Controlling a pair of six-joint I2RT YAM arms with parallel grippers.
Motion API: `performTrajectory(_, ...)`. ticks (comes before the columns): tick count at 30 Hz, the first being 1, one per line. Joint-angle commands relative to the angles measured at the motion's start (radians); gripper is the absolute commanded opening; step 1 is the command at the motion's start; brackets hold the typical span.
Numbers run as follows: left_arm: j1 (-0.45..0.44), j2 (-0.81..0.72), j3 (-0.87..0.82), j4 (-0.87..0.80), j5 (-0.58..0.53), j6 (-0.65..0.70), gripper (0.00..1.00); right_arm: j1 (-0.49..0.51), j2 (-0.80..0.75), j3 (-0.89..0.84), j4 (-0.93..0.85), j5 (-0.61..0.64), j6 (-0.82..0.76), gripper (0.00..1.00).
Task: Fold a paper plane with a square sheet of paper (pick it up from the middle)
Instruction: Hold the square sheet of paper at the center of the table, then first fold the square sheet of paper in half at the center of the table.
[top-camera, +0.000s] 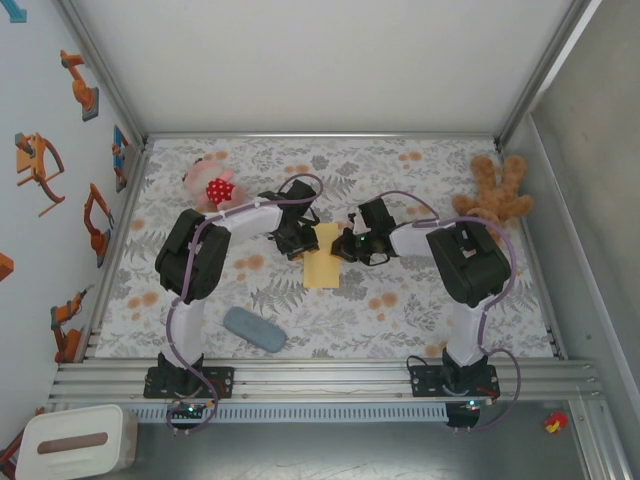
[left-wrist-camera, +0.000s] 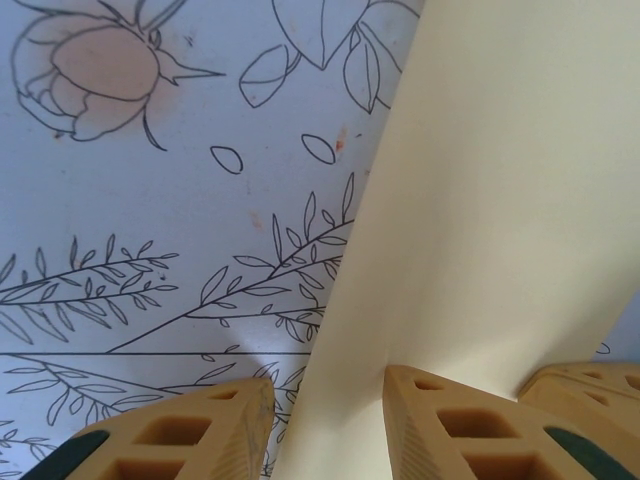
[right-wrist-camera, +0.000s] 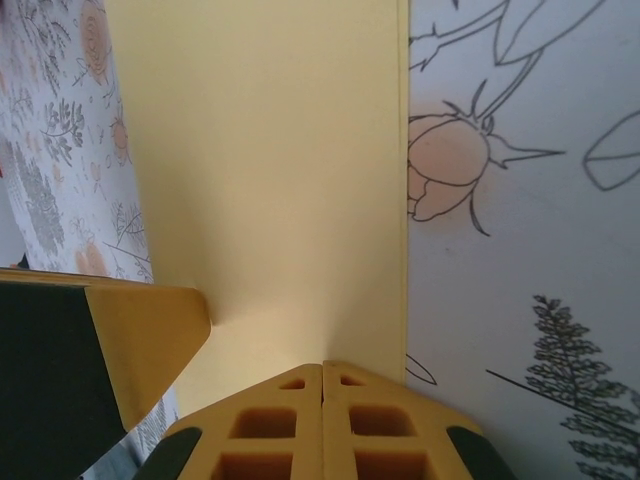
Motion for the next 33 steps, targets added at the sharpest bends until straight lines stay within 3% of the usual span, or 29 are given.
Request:
performTrajectory(1, -0.039, 0.173, -0.088, 0.105, 0.040, 0.020, 0.36, 0.003, 0.054, -0.006, -0.181, 0.114, -0.042, 0.00)
performTrajectory(10, 0.019, -0.066, 0.063, -0.028, 0.024, 0.098, 0.42, 0.004, 0.125, -0.058, -0.203, 0.184, -0.059, 0.00)
performTrajectory(17, 0.081, -0.247, 0.019, -0.022, 0.011, 0.119, 0.45, 0.004, 0.145, -0.094, -0.160, 0.206, -0.048, 0.00)
performTrajectory(24, 0.064, -0.228, -0.093, 0.226, 0.227, 0.032, 0.21, 0.004, 0.153, -0.096, -0.161, 0.221, -0.049, 0.00)
performTrajectory(33, 0.032, -0.078, -0.057, 0.241, 0.308, 0.027, 0.03, 0.003, 0.157, -0.102, -0.170, 0.225, -0.055, 0.00)
